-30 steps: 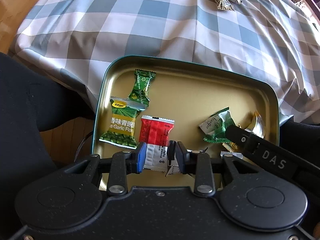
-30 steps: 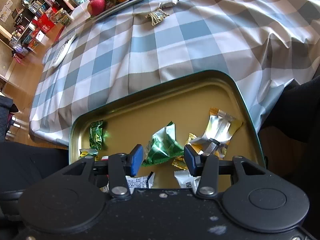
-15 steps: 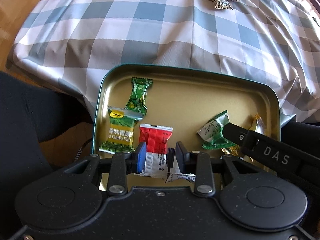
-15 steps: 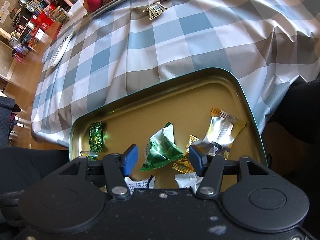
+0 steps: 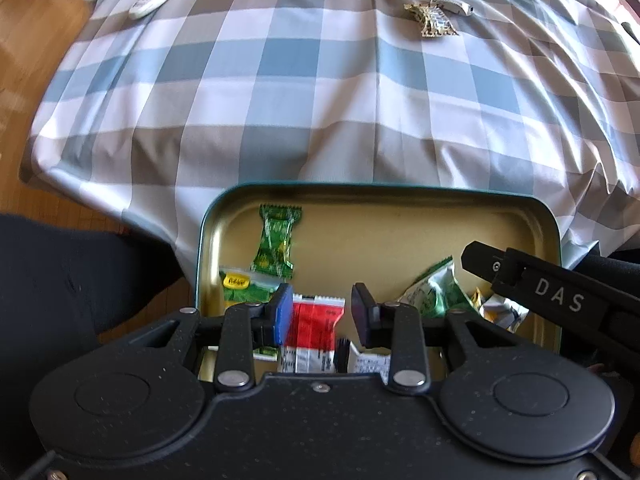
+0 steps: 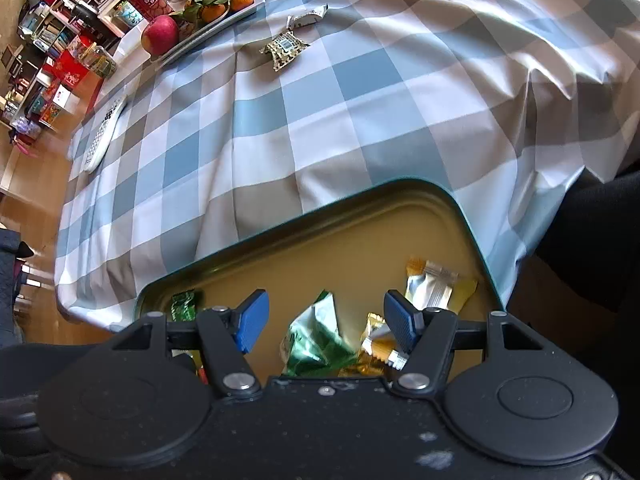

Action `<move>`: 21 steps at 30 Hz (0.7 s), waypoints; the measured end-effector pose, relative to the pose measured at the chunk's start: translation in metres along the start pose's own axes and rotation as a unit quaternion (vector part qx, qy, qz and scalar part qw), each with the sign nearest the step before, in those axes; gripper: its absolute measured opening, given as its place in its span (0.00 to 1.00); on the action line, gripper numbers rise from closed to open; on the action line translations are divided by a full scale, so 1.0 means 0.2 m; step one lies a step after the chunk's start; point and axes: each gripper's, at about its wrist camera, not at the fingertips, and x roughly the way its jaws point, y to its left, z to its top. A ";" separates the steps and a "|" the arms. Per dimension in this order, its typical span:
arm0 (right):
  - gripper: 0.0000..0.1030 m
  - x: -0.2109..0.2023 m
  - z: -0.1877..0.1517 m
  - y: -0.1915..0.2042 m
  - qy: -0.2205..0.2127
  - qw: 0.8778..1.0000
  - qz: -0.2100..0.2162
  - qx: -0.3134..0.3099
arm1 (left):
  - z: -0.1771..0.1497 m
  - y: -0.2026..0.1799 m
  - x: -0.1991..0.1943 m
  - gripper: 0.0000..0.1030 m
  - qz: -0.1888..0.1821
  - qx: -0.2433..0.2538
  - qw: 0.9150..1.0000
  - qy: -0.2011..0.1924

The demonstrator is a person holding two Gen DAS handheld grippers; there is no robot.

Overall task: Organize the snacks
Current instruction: 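Move both open tools back toward the remaining snacks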

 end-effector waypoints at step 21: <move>0.66 0.16 0.44 -0.03 0.026 0.998 -0.045 -0.017 | 0.51 -0.02 0.10 0.43 0.007 0.006 1.000 -0.007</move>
